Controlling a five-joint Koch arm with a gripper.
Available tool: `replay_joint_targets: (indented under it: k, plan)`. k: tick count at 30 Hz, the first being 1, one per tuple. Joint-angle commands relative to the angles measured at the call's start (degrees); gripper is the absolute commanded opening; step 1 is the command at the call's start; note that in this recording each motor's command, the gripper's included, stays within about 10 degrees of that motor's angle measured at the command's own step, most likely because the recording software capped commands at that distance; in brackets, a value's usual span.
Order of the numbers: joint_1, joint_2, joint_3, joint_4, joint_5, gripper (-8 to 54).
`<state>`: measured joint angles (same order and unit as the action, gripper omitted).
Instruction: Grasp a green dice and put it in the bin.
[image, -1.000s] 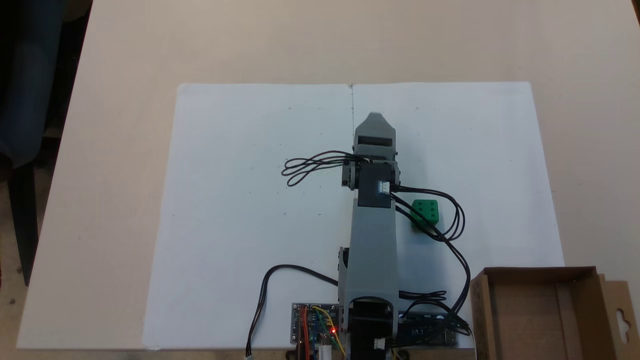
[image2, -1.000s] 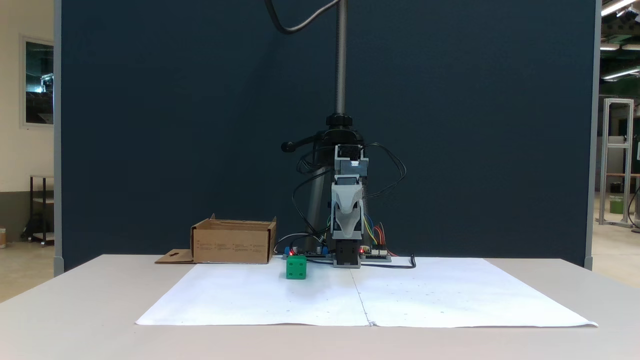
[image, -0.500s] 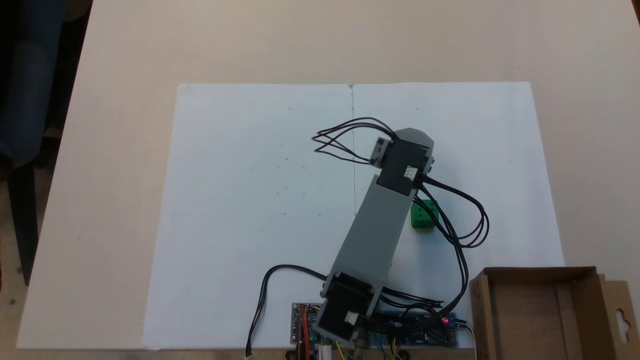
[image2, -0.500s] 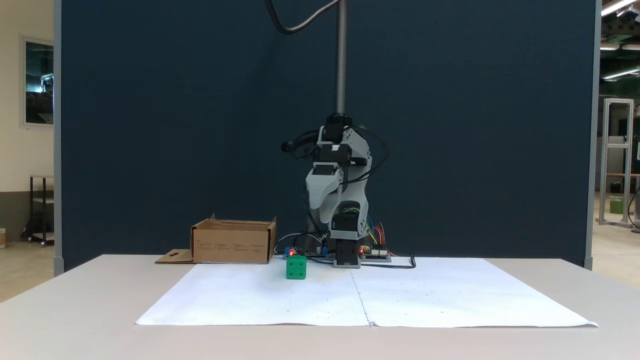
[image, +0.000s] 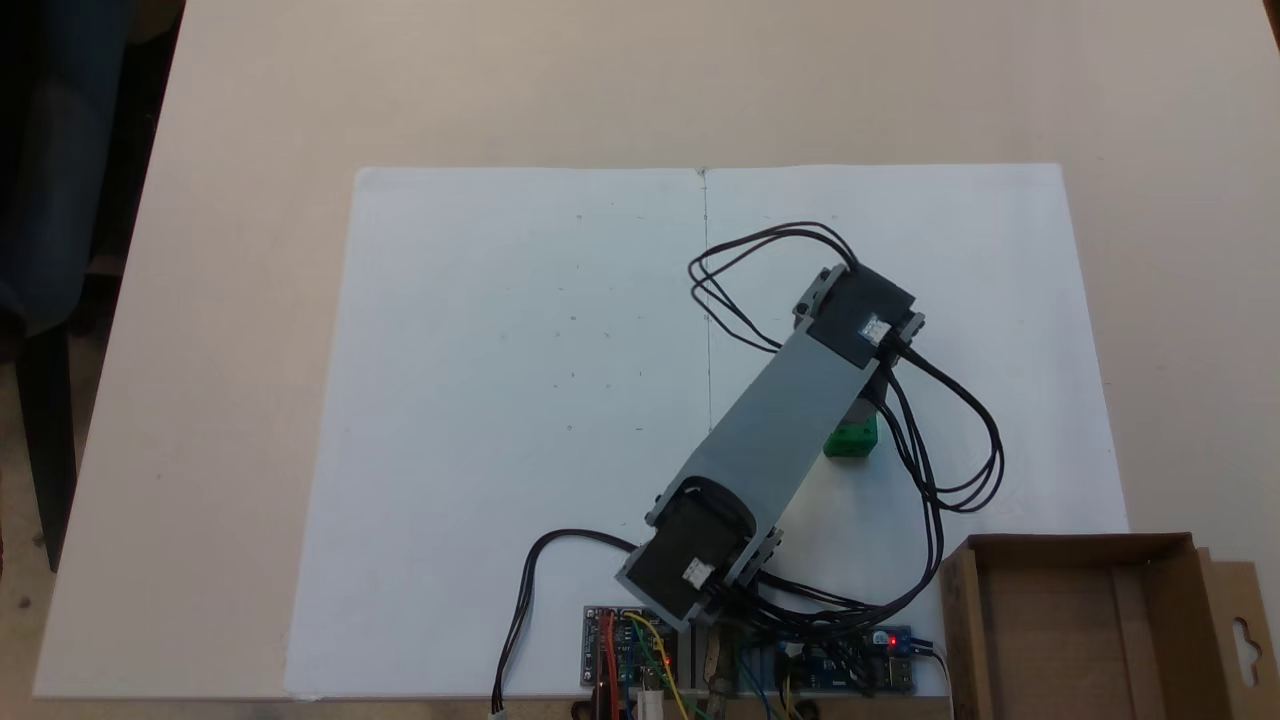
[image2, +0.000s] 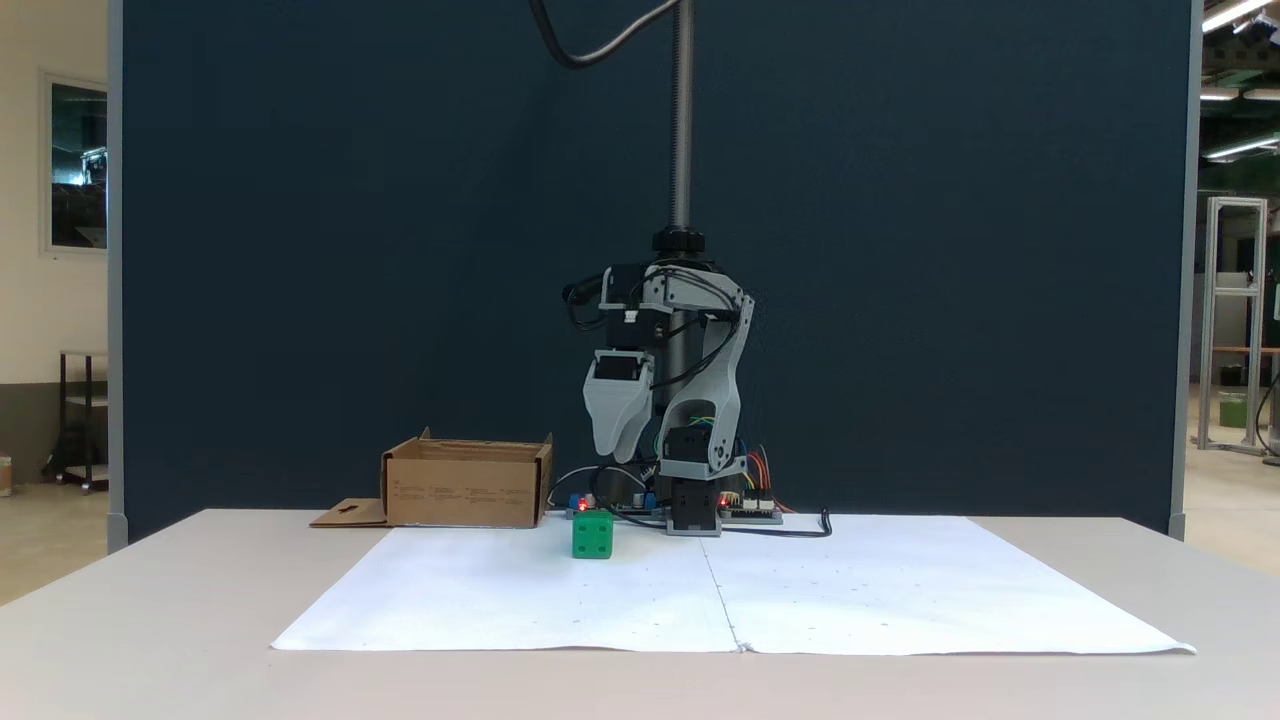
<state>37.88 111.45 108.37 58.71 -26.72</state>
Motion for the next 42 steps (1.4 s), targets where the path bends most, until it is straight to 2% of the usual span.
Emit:
replay_joint_targets:
  k: [1, 15, 26, 36, 42]
  plan:
    - [2.1, -0.1, -1.1, 3.1, -6.6, 45.3]
    - [12.9, -5.8, -1.1, 6.9, -20.2, 46.0]
    - [17.6, -6.8, 0.5, 7.2, -19.9, 46.1]
    - [16.7, -3.2, 5.4, 6.5, -19.9, 46.1]
    - [14.9, -2.5, 7.9, -2.8, -20.0, 46.2]
